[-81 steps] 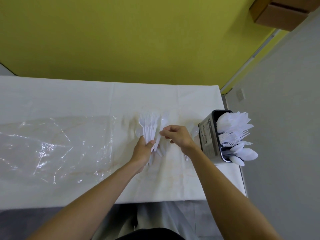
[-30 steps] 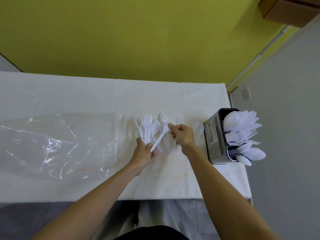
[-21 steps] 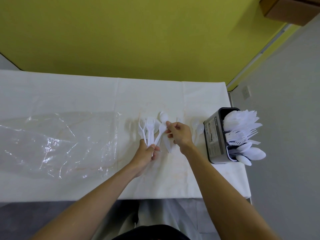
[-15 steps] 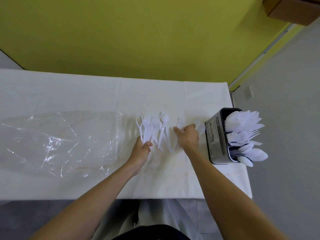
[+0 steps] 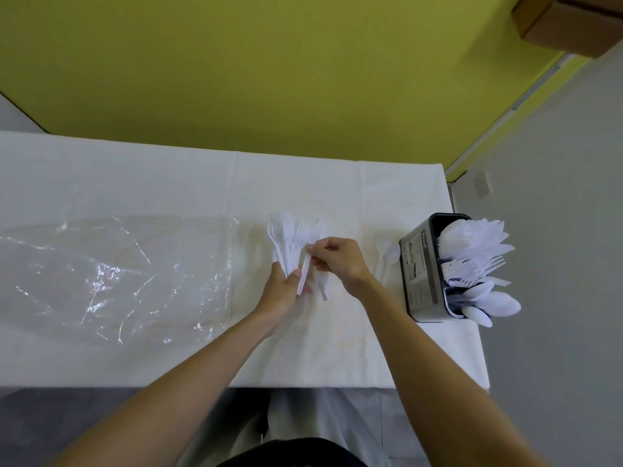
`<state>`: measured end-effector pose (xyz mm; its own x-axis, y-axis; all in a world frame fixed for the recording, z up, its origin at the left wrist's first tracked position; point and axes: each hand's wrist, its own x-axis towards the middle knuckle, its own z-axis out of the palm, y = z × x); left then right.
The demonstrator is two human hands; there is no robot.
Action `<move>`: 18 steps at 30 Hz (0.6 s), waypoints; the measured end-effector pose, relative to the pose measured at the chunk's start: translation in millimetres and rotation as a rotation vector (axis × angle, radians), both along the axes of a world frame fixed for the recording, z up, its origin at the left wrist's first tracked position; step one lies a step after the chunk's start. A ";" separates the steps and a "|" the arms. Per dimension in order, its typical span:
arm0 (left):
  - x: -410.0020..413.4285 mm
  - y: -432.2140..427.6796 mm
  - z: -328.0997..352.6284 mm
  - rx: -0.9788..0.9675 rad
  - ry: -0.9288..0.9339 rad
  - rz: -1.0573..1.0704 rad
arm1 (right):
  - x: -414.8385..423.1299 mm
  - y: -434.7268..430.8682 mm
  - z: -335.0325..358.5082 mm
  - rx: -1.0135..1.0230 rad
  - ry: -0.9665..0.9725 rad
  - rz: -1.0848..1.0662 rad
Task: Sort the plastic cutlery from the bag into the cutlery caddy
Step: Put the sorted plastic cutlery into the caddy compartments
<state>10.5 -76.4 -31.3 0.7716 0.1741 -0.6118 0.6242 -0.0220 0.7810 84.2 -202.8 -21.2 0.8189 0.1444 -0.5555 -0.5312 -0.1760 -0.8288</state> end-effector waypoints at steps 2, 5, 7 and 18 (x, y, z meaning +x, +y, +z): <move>-1.2 2.7 0.3 0.029 0.018 0.056 | -3.9 4.6 -7.3 -0.229 -0.079 -0.058; -5.2 10.4 -1.7 0.072 0.028 0.167 | -14.9 7.8 -15.6 -0.697 -0.142 -0.007; -8.9 16.3 -4.3 0.066 0.022 0.224 | -24.6 10.4 -21.5 -0.757 -0.162 0.109; -17.1 28.9 -9.5 0.085 0.014 0.316 | -49.3 -30.4 -19.0 -0.837 -0.203 -0.028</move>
<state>-6.6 -47.4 -40.7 0.6629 0.4544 -0.5950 0.6213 0.1096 0.7759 34.8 -233.2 -40.1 0.9111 -0.2690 -0.3123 -0.3999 -0.7604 -0.5117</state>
